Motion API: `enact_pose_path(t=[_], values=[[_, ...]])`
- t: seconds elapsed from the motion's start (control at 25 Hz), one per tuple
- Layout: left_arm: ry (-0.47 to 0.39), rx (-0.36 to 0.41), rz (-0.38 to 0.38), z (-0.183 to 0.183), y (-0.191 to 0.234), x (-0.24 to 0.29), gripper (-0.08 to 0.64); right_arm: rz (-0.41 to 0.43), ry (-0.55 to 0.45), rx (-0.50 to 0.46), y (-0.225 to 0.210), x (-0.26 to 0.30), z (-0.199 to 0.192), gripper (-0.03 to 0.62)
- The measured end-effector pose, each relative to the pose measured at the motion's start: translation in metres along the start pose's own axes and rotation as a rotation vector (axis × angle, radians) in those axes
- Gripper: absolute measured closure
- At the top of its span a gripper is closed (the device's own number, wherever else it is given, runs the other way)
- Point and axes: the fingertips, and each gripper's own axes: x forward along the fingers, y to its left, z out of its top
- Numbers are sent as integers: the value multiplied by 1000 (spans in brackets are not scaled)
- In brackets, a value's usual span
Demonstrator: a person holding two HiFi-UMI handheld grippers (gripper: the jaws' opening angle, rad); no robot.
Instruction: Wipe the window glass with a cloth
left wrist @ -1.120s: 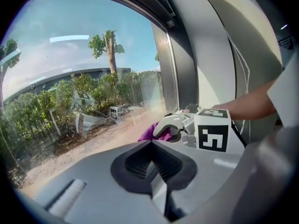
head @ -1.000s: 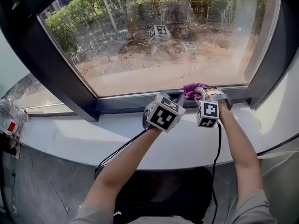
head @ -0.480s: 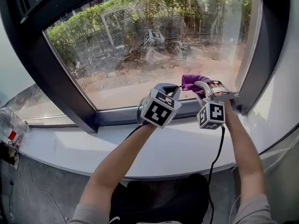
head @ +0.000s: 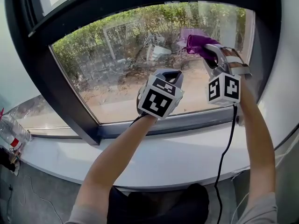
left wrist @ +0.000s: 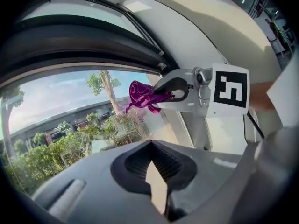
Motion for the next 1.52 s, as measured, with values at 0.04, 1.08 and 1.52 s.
enact_pose_path(t=[0.04,1.08,1.52], values=[[-13,4,3,9,2,-1,560,-23,4,-5,-16,2,0,491],[-20,-12,-42,13,-15,24,560,-30,55,-48,-55,32,-23,494],[111,-122,-96,-88,-71,51,559,130,43,4,99,6,-52,494]])
